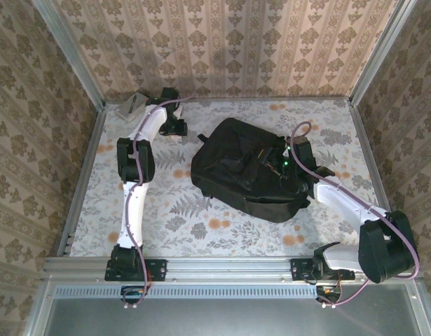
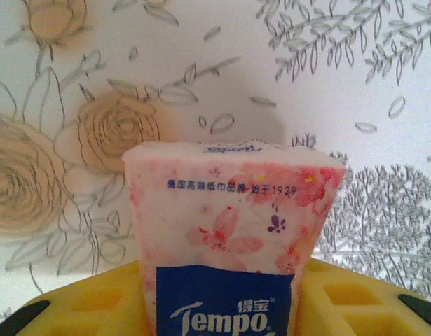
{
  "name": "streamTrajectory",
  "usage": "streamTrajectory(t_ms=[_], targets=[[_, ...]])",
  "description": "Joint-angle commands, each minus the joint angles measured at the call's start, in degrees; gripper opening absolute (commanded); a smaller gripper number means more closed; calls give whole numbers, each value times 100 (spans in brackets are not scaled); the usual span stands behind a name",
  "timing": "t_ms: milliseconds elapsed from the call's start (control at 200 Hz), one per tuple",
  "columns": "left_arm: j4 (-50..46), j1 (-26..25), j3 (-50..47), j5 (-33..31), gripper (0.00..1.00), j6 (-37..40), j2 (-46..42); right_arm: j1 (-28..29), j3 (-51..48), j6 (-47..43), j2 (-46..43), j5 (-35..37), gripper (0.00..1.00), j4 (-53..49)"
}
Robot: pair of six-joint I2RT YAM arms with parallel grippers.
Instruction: Pack books, pencil case, and school supplies into a backpack
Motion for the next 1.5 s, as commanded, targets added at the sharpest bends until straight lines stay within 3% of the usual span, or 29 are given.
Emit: streamTrajectory(t_ms=[0, 140, 275, 510, 770, 1040, 1230, 1495], targets=[[119, -48, -437, 161, 46, -78, -936, -16, 172, -248, -338, -156, 50, -180], [426, -148, -1374, 228, 50, -74, -2115, 99, 457, -618, -543, -390, 54, -396], [758, -434, -2450, 348, 54, 83, -3423, 213, 599, -743, -699, -1065, 55, -233], [1609, -1476, -4574, 301, 49, 848, -5821, 354, 1127, -993, -850, -1702, 54, -946], [1995, -2601, -5885, 106, 48, 1944, -7482, 367, 992, -572, -1072, -2725, 53, -733], [2575, -3521, -6606, -344, 47, 3019, -8043, 593, 811, -303, -803, -3716, 61, -286], [2628, -3684, -6623, -155, 46, 3371, -7965, 814, 808, -338, -645, -3860, 71, -137], [2530, -3767, -6562, 56, 44, 3459, -7832, 1045, 1026, -288, -280, -3960, 71, 110]])
